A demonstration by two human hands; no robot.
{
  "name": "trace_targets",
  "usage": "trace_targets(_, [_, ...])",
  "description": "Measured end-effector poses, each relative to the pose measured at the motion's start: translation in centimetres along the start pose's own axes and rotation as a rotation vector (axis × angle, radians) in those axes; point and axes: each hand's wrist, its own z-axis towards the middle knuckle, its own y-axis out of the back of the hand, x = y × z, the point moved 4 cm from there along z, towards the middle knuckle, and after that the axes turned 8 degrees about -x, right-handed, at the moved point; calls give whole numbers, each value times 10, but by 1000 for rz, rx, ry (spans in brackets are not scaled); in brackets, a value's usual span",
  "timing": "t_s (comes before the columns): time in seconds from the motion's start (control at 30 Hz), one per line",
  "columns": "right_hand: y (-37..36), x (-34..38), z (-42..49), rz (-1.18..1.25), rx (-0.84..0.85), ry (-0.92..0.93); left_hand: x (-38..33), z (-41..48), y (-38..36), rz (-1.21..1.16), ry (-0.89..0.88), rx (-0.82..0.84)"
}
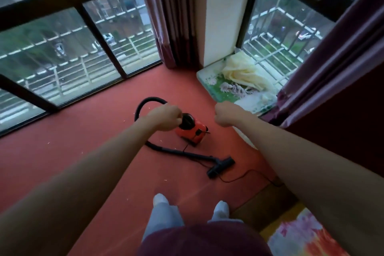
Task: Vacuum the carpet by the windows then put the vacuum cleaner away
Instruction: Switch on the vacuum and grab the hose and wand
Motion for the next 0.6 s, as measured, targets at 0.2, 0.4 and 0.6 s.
trace_targets(0.2, [1, 88, 52, -49, 17, 57, 107, 0, 11, -15, 46, 7])
trace_targets(0.4, [-2, 149, 88, -40, 38, -68, 191, 11, 36, 12, -24, 29])
trace_targets(0.6, [-8, 158, 97, 20, 101, -219, 226, 43, 50, 13, -102, 109])
